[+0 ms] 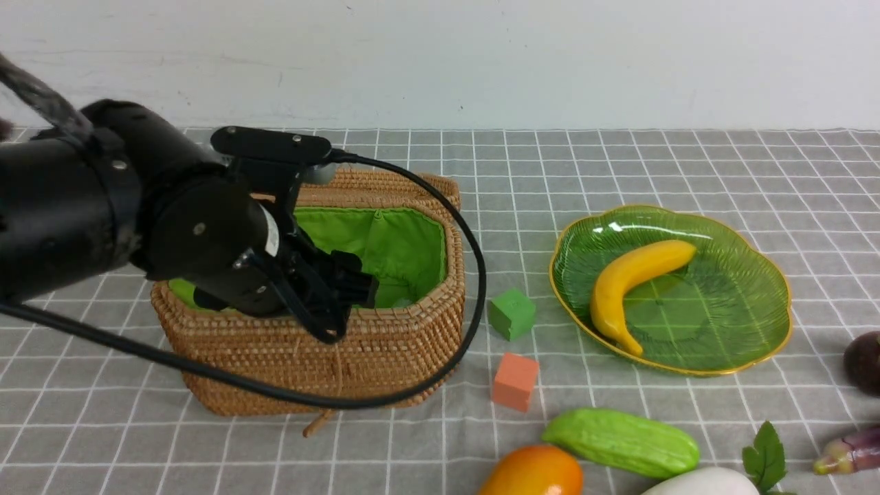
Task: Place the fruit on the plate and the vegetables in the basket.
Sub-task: Grab the mango with your left arm and place it on the right plate
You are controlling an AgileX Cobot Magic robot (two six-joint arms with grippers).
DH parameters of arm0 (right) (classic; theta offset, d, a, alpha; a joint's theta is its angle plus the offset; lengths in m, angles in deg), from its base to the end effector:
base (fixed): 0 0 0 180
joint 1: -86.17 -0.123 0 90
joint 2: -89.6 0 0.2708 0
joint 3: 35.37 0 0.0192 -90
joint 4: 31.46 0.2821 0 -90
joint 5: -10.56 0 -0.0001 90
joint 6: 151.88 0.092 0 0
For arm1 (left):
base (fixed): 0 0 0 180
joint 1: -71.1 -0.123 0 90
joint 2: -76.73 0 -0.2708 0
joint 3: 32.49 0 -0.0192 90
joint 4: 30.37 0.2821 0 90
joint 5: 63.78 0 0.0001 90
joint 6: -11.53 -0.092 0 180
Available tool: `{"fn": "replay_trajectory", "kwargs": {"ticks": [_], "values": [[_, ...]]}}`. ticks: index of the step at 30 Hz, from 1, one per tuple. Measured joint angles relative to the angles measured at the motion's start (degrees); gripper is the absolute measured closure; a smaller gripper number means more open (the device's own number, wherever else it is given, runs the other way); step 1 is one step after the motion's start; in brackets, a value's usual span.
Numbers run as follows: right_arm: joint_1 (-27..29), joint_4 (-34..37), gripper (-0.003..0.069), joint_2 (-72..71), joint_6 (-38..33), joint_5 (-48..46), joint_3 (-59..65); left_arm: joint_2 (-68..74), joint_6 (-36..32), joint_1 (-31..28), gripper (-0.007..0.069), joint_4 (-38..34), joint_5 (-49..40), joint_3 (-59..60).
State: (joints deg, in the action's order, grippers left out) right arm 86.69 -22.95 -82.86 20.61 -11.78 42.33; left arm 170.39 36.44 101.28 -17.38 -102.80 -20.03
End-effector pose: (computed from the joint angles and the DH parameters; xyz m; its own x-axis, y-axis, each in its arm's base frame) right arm 0.0988 0.0043 0.1736 -0.2986 0.0092 -0.9543 -0.0427 0.9988 0.0229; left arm 0.3061 -0.1629 0.2592 -0.7884 0.1670 -0.5920 0.2334 0.9717 -0.0368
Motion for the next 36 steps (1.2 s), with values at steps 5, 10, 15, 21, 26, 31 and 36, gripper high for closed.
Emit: {"fn": "replay_trajectory", "kwargs": {"ticks": [5, 10, 15, 21, 26, 31, 36], "values": [[0.0, 0.0, 0.0418, 0.0, 0.0, 0.0, 0.0, -5.51, -6.94, 0.0, 0.0042, -7.16, -4.68, 0.0], [0.0, 0.0, 0.0418, 0.0, 0.0, 0.0, 0.0, -12.45, -8.47, 0.0, 0.0042, -9.93, -10.06, 0.0], [0.0, 0.0, 0.0418, 0.0, 0.0, 0.0, 0.0, -17.37, -8.47, 0.0, 0.0047, -10.57, -15.06, 0.0], [0.0, 0.0, 0.0418, 0.0, 0.0, 0.0, 0.0, -19.24, -10.19, 0.0, 0.0091, -19.49, -20.5, 0.0], [0.0, 0.0, 0.0418, 0.0, 0.0, 0.0, 0.0, -17.0, -20.19, 0.0, 0.0104, -33.7, -22.33, 0.0], [0.0, 0.0, 0.0418, 0.0, 0.0, 0.0, 0.0, -10.51, -27.01, 2.81, 0.0103, -43.62, -22.06, -0.06], [0.0, 0.0, 0.0418, 0.0, 0.0, 0.0, 0.0, -4.83, -30.73, 10.49, 0.0088, -42.39, -17.37, -0.06]]}}
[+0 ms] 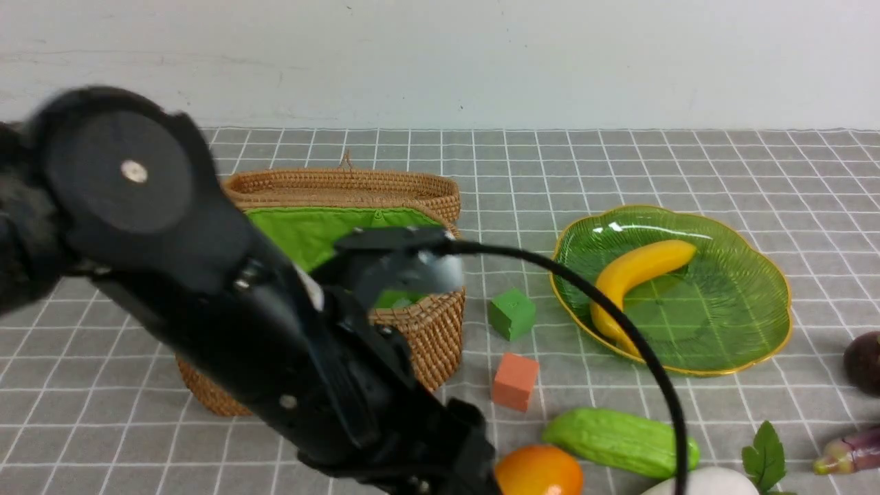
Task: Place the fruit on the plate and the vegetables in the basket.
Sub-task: Grab the mango with your left arm and place it on the right plate
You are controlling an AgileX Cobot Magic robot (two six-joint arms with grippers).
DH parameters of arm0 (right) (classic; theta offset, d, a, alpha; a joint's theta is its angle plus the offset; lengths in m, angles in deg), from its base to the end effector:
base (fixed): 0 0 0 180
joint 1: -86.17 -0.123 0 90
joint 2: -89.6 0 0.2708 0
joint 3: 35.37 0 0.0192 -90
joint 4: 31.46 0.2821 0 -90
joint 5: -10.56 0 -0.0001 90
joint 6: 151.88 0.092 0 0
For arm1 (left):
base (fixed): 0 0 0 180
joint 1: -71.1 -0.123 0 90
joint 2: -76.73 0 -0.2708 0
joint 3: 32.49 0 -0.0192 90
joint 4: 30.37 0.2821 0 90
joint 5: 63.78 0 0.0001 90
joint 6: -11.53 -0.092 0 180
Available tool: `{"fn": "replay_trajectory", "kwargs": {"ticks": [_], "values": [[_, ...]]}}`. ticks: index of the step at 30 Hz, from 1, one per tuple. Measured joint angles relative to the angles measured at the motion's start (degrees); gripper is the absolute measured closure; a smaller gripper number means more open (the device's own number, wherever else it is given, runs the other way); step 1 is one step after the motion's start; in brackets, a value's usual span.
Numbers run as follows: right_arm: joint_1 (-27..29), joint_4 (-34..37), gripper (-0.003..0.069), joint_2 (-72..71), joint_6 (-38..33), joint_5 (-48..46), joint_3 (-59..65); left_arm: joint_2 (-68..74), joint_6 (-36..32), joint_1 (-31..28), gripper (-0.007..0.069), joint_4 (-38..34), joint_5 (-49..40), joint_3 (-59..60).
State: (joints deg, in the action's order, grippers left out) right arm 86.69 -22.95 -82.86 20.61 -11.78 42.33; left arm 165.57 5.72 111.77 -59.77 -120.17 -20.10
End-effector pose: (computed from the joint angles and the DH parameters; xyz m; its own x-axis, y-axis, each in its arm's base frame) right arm 0.0988 0.0043 0.1736 -0.2986 0.0092 -0.9543 -0.0427 0.9988 0.0229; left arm 0.2120 -0.2318 0.2822 -0.8133 0.4587 -0.3580 0.5806 0.6802 -0.4476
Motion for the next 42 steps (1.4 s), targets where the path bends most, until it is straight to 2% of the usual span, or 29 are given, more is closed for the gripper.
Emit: {"fn": "replay_trajectory", "kwargs": {"ticks": [5, 7, 8, 10, 13, 16, 21, 29, 32, 38, 42], "values": [[0.0, 0.0, 0.0418, 0.0, 0.0, 0.0, 0.0, 3.94, 0.04, 5.45, 0.0048, 7.43, 9.42, 0.0], [0.0, 0.0, 0.0418, 0.0, 0.0, 0.0, 0.0, 6.37, 3.93, 7.95, 0.0013, 14.18, 13.24, -0.13], [0.0, 0.0, 0.0418, 0.0, 0.0, 0.0, 0.0, 6.37, 4.27, 8.14, 0.0013, 14.18, 13.38, -0.23], [0.0, 0.0, 0.0418, 0.0, 0.0, 0.0, 0.0, 9.18, 9.01, 10.67, -0.001, 22.05, 13.4, -1.78], [0.0, 0.0, 0.0418, 0.0, 0.0, 0.0, 0.0, 12.58, 14.8, 13.35, -0.0017, 29.4, 12.56, -5.28], [0.0, 0.0, 0.0418, 0.0, 0.0, 0.0, 0.0, 16.16, 18.78, 14.69, -0.0017, 33.44, 12.15, -8.27], [0.0, 0.0, 0.0418, 0.0, 0.0, 0.0, 0.0, 23.86, 23.3, 15.12, -0.0004, 35.17, 12.33, -11.15], [0.0, 0.0, 0.0418, 0.0, 0.0, 0.0, 0.0, 29.91, 22.25, 15.12, 0.0057, 37.16, 14.58, -12.16], [0.0, 0.0, 0.0418, 0.0, 0.0, 0.0, 0.0, 29.97, 21.84, 15.12, 0.0057, 37.29, 12.37, -13.58], [0.0, 0.0, 0.0418, 0.0, 0.0, 0.0, 0.0, 26.22, 19.42, 15.12, 0.0057, 36.75, 1.1, -20.58], [0.0, 0.0, 0.0418, 0.0, 0.0, 0.0, 0.0, 22.92, 16.41, 15.12, 0.0057, 36.54, -0.41, -25.85]]}}
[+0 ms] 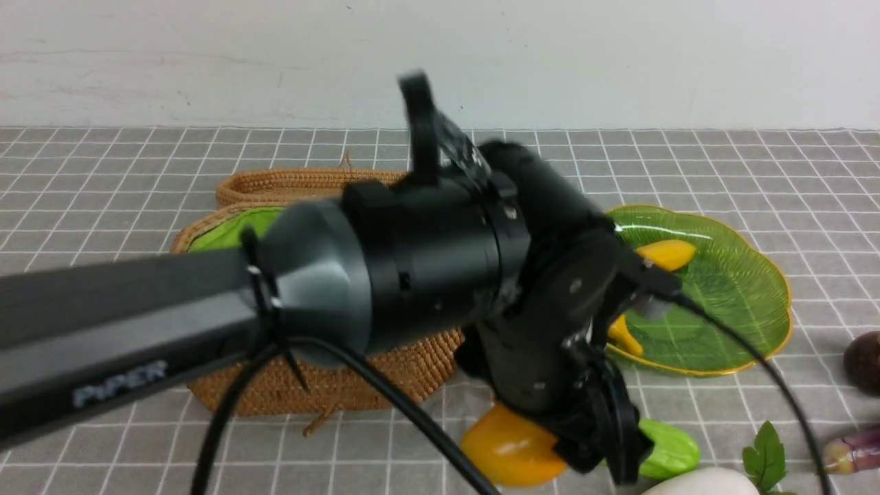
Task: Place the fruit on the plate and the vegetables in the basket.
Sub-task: Grab the mango with your left arm and place it on the right plate
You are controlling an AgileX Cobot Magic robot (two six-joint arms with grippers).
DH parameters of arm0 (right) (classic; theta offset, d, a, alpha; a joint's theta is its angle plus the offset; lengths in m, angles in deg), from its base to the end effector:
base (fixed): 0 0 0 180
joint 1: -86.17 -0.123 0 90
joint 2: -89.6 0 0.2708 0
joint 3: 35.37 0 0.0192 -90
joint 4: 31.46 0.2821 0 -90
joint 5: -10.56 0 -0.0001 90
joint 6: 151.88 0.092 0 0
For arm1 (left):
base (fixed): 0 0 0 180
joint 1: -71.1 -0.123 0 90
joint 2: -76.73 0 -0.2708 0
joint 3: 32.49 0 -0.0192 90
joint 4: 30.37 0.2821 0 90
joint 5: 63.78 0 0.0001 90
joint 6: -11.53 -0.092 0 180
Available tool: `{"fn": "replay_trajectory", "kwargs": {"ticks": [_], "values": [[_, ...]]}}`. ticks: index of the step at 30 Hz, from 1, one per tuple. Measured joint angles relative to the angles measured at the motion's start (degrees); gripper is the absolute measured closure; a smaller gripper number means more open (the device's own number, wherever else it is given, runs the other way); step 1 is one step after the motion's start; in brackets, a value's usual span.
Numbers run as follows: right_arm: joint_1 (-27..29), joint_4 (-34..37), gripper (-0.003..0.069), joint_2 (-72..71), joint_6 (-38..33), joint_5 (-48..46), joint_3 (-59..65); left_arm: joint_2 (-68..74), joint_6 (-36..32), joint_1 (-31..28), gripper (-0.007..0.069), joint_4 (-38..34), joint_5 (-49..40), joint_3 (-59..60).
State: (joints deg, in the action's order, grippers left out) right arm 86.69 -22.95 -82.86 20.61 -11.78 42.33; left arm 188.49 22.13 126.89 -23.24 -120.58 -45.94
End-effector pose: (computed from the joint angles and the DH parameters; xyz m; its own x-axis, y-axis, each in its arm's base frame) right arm 0.0988 0.0043 0.1736 -0.2986 0.0092 -0.9543 -0.0427 0.9988 0.0229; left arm 0.2446 -0.3428 0.2698 -0.5985 0.6745 -0.4322 0.7331 0.6787 0.0441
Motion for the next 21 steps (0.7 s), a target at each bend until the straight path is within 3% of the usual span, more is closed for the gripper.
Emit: {"fn": "replay_trajectory", "kwargs": {"ticks": [4, 11, 16, 21], "values": [[0.0, 0.0, 0.0418, 0.0, 0.0, 0.0, 0.0, 0.28, -0.61, 0.0, 0.0057, 1.42, 2.04, -8.53], [0.0, 0.0, 0.0418, 0.0, 0.0, 0.0, 0.0, 14.57, 0.09, -1.79, 0.0057, 0.67, 8.01, -29.5], [0.0, 0.0, 0.0418, 0.0, 0.0, 0.0, 0.0, 25.6, 8.28, -3.31, 0.0057, 0.96, 27.4, -34.84], [0.0, 0.0, 0.0418, 0.0, 0.0, 0.0, 0.0, 31.38, 15.3, -3.31, 0.0057, 4.46, 33.56, -34.94]]}}
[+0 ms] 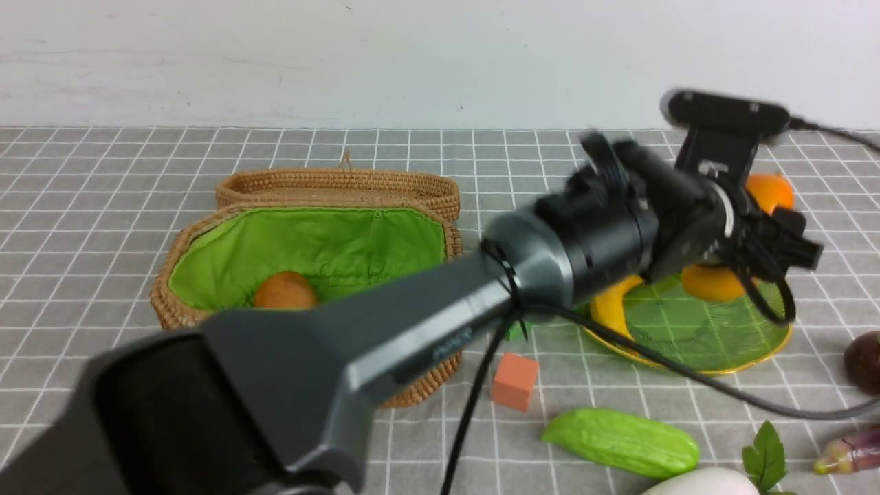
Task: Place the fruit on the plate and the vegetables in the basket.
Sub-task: Grab the mango with your left arm and place it on the right plate, then take a chayote with your right arm and place it on the basket on the left.
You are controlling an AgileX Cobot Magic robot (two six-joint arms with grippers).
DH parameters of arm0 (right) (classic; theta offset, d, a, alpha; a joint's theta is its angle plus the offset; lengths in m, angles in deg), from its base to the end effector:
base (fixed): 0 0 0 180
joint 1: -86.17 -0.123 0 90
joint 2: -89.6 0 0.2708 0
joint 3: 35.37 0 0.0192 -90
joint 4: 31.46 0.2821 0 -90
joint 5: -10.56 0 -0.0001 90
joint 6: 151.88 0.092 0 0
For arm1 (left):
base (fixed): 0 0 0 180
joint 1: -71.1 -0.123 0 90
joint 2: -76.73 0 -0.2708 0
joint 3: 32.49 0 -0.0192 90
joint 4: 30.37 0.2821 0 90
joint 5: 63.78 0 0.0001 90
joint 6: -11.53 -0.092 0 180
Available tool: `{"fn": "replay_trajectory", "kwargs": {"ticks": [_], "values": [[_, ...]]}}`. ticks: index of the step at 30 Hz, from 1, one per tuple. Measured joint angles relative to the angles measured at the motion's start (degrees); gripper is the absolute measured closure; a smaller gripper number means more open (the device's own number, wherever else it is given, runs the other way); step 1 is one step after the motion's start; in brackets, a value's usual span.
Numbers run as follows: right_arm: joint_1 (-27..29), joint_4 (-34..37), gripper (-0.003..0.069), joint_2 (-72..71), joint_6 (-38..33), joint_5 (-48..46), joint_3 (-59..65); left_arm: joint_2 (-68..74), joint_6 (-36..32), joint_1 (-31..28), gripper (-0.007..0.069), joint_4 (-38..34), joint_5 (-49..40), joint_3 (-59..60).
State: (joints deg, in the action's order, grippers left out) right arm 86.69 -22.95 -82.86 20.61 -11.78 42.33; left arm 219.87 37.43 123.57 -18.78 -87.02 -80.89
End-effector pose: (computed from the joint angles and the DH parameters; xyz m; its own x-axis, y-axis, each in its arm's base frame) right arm 0.0988 0.0043 0.1736 -0.2986 0.0092 -0.9543 -0.0427 0.9988 0.0229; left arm 0.3595 -0.4560 0.2388 -0.4683 0.1798 -0.8651 0.6475 0.7361 -0.1975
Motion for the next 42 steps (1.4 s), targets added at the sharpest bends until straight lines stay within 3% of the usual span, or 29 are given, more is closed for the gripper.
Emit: {"fn": "replay_trajectory", "kwargs": {"ticks": [9, 15, 19, 26, 30, 32, 38, 42], "values": [[0.0, 0.0, 0.0418, 0.0, 0.0, 0.0, 0.0, 5.22, 6.69, -0.42, 0.005, 5.22, -0.2, 0.0], [0.0, 0.0, 0.0418, 0.0, 0.0, 0.0, 0.0, 4.8, 9.67, -0.48, -0.0041, 7.69, -2.99, 0.0], [0.0, 0.0, 0.0418, 0.0, 0.0, 0.0, 0.0, 3.08, 9.67, -0.48, -0.0017, 8.29, -6.43, 0.0], [0.0, 0.0, 0.0418, 0.0, 0.0, 0.0, 0.0, -6.5, 4.69, -0.48, 0.0213, 10.11, -22.85, -0.49], [0.0, 0.0, 0.0418, 0.0, 0.0, 0.0, 0.0, -17.02, -4.48, -1.0, 0.0504, 11.12, -40.59, -0.68], [0.0, 0.0, 0.0418, 0.0, 0.0, 0.0, 0.0, -21.68, -6.55, -1.71, 0.0607, 11.12, -45.26, -0.03], [0.0, 0.0, 0.0418, 0.0, 0.0, 0.0, 0.0, -39.45, -7.49, -4.91, 0.0638, 11.81, -47.45, 8.85], [0.0, 0.0, 0.0418, 0.0, 0.0, 0.0, 0.0, -52.83, -7.3, -5.23, 0.0638, 11.94, -47.45, 22.12]]}}
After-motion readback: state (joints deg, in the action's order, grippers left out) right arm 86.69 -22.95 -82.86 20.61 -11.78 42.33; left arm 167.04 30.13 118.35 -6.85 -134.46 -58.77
